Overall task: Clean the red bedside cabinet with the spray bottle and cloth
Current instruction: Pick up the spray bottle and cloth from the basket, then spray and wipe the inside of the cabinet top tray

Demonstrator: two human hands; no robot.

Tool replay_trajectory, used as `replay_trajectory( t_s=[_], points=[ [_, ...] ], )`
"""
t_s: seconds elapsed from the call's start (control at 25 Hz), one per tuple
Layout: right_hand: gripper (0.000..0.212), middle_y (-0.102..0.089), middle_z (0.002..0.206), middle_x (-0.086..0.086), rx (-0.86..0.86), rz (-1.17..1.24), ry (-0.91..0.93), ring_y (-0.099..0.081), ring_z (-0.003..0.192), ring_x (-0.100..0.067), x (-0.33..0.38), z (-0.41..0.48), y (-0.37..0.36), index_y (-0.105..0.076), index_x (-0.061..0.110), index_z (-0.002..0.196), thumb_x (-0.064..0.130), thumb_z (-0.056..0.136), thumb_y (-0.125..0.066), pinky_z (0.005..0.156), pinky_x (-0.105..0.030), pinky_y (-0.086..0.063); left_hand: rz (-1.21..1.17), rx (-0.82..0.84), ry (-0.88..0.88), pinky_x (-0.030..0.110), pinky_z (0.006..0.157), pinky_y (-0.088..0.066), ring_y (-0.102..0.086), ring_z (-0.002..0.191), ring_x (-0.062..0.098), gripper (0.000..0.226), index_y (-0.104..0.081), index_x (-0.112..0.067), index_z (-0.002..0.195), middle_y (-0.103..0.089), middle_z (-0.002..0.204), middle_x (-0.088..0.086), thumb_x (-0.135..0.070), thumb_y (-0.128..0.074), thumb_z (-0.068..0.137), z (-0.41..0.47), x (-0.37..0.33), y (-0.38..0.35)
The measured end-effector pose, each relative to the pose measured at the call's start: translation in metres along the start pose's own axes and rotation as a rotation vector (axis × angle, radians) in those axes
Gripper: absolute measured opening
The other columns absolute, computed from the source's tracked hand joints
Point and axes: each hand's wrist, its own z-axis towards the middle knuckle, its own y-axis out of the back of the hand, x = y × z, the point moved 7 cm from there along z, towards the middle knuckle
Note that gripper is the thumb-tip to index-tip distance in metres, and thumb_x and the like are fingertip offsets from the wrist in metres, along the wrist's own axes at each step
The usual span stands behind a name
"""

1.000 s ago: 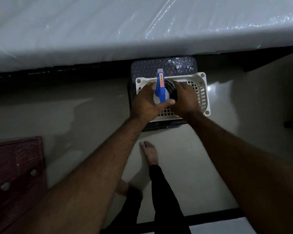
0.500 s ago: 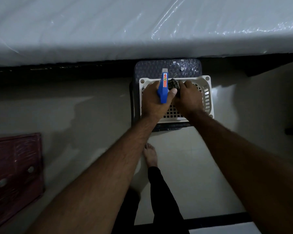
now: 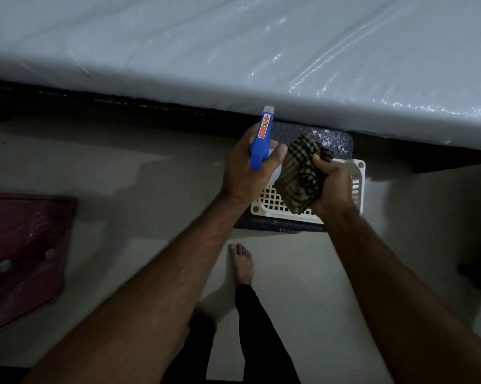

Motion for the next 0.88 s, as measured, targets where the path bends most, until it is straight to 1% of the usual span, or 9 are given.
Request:
replay_trajectory(
  t_s=[0.08,0.2,0.28,0.36,0.44,0.52,0.6,0.68,0.88],
  points=[
    [0.037,-0.073,0.127,-0.017,0.03,0.058,-0.056,-0.071,0.116,-0.036,-0.007,-0.003,-0.021,-0.065,0.005,0.131,0.026,0.105,-0.049,0.095,-0.05,-0.058,-0.002,-0.057,-0.017,0.021,0.085,-0.053,-0.068,0.089,0.009,0.032,-0.064,-0.009,0.113,-0.073,0.094,0.002,-0.028,-0.072,0.09,-0.001,-0.002,0.027],
    [0.047,-0.067,0.137,-0.02,0.106,0.102,-0.079,-0.065,0.127,-0.038,-0.017,0.0,-0.057,-0.062,0.004,0.139,0.032,0.106,-0.045,0.107,-0.054,-0.051,-0.021,-0.162,-0.014,0.028,0.084,-0.055,-0.068,0.087,0.013,0.029,-0.066,-0.004,0.099,-0.072,0.093,0.006,-0.03,-0.072,0.087,-0.004,0.003,0.07],
    [0.049,-0.065,0.14,-0.02,0.182,0.075,-0.093,-0.062,0.13,-0.039,-0.027,-0.001,-0.084,-0.063,0.006,0.138,0.038,0.107,-0.043,0.111,-0.056,-0.047,0.0,-0.207,-0.009,0.035,0.085,-0.055,-0.068,0.087,0.019,0.031,-0.066,-0.005,0.097,-0.07,0.085,0.008,-0.034,-0.071,0.087,-0.009,0.011,0.098],
    [0.056,-0.06,0.145,-0.022,0.3,-0.011,-0.097,-0.058,0.134,-0.041,-0.04,-0.006,-0.118,-0.059,0.005,0.143,0.045,0.105,-0.05,0.11,-0.056,-0.048,0.012,-0.257,0.003,0.037,0.08,-0.056,-0.067,0.08,0.016,0.033,-0.065,-0.005,0.103,-0.067,0.078,0.001,-0.034,-0.071,0.088,-0.018,0.019,0.127],
    [0.063,-0.057,0.147,-0.024,0.388,-0.127,-0.1,-0.057,0.135,-0.042,-0.06,-0.01,-0.15,-0.051,0.004,0.149,0.039,0.098,-0.066,0.105,-0.055,-0.052,0.009,-0.335,0.01,0.039,0.076,-0.057,-0.065,0.075,0.012,0.039,-0.064,0.0,0.109,-0.065,0.075,-0.008,-0.033,-0.072,0.089,-0.03,0.029,0.159],
    [0.06,-0.065,0.138,-0.022,0.389,-0.249,-0.086,-0.063,0.127,-0.041,-0.079,-0.012,-0.174,-0.056,0.006,0.143,0.023,0.09,-0.076,0.097,-0.053,-0.057,0.019,-0.393,0.015,0.039,0.073,-0.056,-0.062,0.072,0.009,0.048,-0.061,0.005,0.113,-0.061,0.072,-0.014,-0.036,-0.072,0.089,-0.041,0.04,0.186],
    [0.044,-0.074,0.121,-0.018,0.356,-0.352,-0.088,-0.07,0.115,-0.039,-0.097,-0.019,-0.198,-0.062,0.007,0.133,0.008,0.09,-0.072,0.086,-0.05,-0.061,0.026,-0.446,0.034,0.038,0.071,-0.056,-0.059,0.069,0.009,0.054,-0.059,0.004,0.115,-0.058,0.071,-0.014,-0.04,-0.071,0.088,-0.054,0.05,0.212],
    [0.029,-0.078,0.105,-0.014,0.319,-0.392,-0.133,-0.073,0.1,-0.034,-0.117,-0.03,-0.22,-0.067,0.007,0.121,0.006,0.093,-0.058,0.078,-0.046,-0.061,0.029,-0.5,0.035,0.04,0.07,-0.056,-0.058,0.068,0.014,0.056,-0.06,-0.001,0.122,-0.056,0.071,-0.011,-0.044,-0.071,0.088,-0.069,0.054,0.241],
    [0.041,-0.072,0.118,-0.019,0.451,-0.282,-0.212,-0.07,0.103,-0.034,-0.166,-0.055,-0.276,-0.068,0.002,0.125,0.013,0.092,-0.046,0.093,-0.046,-0.055,0.047,-0.658,0.05,0.045,0.07,-0.056,-0.058,0.066,0.018,0.048,-0.062,-0.011,0.122,-0.058,0.07,-0.004,-0.045,-0.068,0.089,-0.112,0.062,0.314]
  ],
)
